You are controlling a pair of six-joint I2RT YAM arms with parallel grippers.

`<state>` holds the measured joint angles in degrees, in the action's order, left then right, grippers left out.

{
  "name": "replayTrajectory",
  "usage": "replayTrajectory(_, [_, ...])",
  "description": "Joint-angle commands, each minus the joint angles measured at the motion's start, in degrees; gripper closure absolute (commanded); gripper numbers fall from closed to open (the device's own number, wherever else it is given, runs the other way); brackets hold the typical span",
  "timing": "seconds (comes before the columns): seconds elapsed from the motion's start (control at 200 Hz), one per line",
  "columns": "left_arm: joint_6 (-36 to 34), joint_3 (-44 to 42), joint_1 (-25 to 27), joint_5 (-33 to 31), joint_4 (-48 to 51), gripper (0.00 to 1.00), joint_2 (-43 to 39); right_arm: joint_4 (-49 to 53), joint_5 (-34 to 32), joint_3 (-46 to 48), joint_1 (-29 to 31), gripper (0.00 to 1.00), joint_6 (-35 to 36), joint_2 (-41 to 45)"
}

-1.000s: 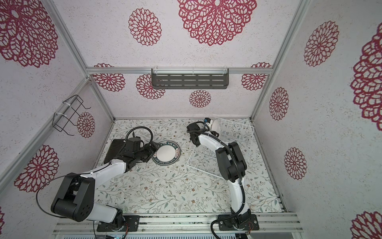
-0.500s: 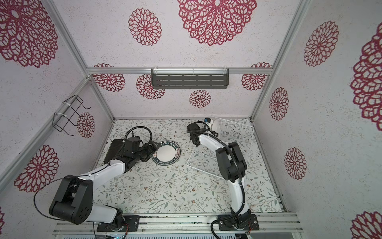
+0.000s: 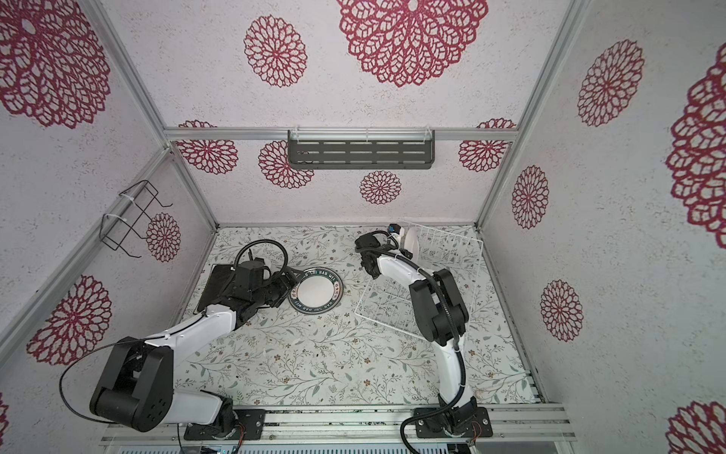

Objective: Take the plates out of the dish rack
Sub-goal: 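Lower the right gripper into the rack and close it on the plate rim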

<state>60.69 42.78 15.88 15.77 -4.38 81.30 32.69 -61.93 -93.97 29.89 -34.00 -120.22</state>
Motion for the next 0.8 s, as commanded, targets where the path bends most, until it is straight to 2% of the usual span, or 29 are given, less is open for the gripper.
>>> replayTrajectory(0.0, [-0.2, -0.3, 0.4, -0.4, 0.1, 0.1, -1.0, 0.6, -2.5, -2.1, -0.5, 0.87, 0.2, 0.2])
replayTrajectory(0.4, [-0.2, 0.5, 0.4, -0.9, 2.2, 0.1, -3.1, -0.8, -4.5, -1.1, -0.5, 1.0, 0.6, 1.9])
replayTrajectory(0.796, [-0.3, 0.2, 0.5, -0.8, 2.2, 0.1, -3.6, -2.6, -3.9, 0.8, -0.5, 1.0, 1.9, 3.2])
